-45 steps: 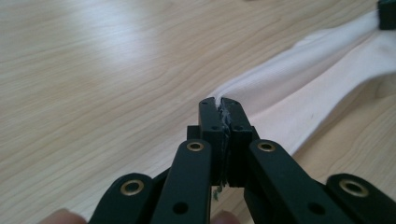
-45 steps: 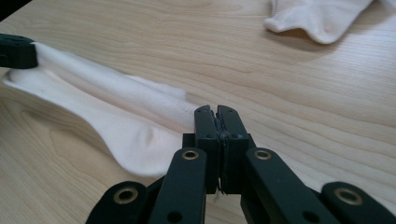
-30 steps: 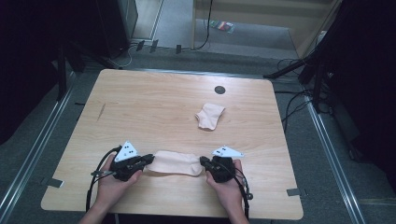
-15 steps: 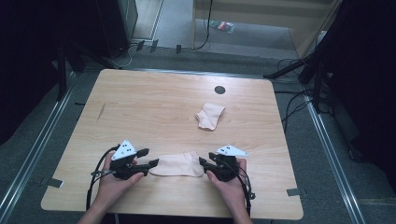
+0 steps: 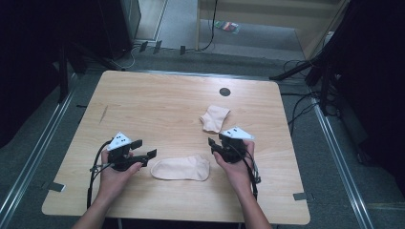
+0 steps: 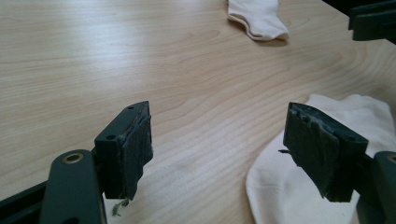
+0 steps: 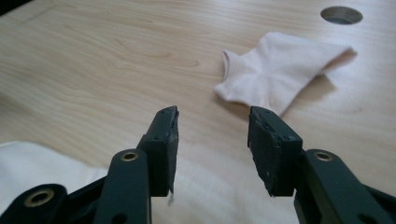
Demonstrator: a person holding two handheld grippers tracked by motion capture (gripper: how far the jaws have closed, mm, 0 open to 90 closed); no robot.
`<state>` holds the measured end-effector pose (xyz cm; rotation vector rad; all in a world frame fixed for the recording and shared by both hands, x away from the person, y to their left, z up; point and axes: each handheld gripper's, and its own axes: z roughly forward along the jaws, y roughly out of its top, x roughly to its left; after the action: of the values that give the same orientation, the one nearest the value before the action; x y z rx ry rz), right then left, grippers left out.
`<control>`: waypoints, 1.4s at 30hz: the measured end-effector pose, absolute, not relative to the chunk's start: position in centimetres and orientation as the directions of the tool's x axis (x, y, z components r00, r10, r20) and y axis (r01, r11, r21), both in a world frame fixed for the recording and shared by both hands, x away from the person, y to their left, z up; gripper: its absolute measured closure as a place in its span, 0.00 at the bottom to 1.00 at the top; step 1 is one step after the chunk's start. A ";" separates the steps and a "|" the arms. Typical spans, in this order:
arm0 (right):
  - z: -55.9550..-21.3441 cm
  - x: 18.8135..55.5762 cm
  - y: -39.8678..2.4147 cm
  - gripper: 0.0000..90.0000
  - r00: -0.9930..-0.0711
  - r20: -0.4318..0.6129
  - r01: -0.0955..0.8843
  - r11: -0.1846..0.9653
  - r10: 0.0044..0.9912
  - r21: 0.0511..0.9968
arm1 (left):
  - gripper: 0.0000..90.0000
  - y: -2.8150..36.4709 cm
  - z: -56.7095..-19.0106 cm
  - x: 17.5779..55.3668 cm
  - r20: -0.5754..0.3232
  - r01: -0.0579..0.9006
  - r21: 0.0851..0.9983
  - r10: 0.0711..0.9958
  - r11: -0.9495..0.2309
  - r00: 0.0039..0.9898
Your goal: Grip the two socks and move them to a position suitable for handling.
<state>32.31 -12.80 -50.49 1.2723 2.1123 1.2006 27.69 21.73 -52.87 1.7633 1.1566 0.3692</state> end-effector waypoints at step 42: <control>-53.9 40.1 -8.9 0.98 -0.445 0.018 0.603 0.284 0.895 0.746 | 0.27 21.0 -54.8 33.8 -0.177 0.449 0.893 0.901 -0.021 0.395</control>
<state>40.11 -8.93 -53.90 1.3470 2.1539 0.9786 33.80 20.96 -54.77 1.6431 1.2124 0.5599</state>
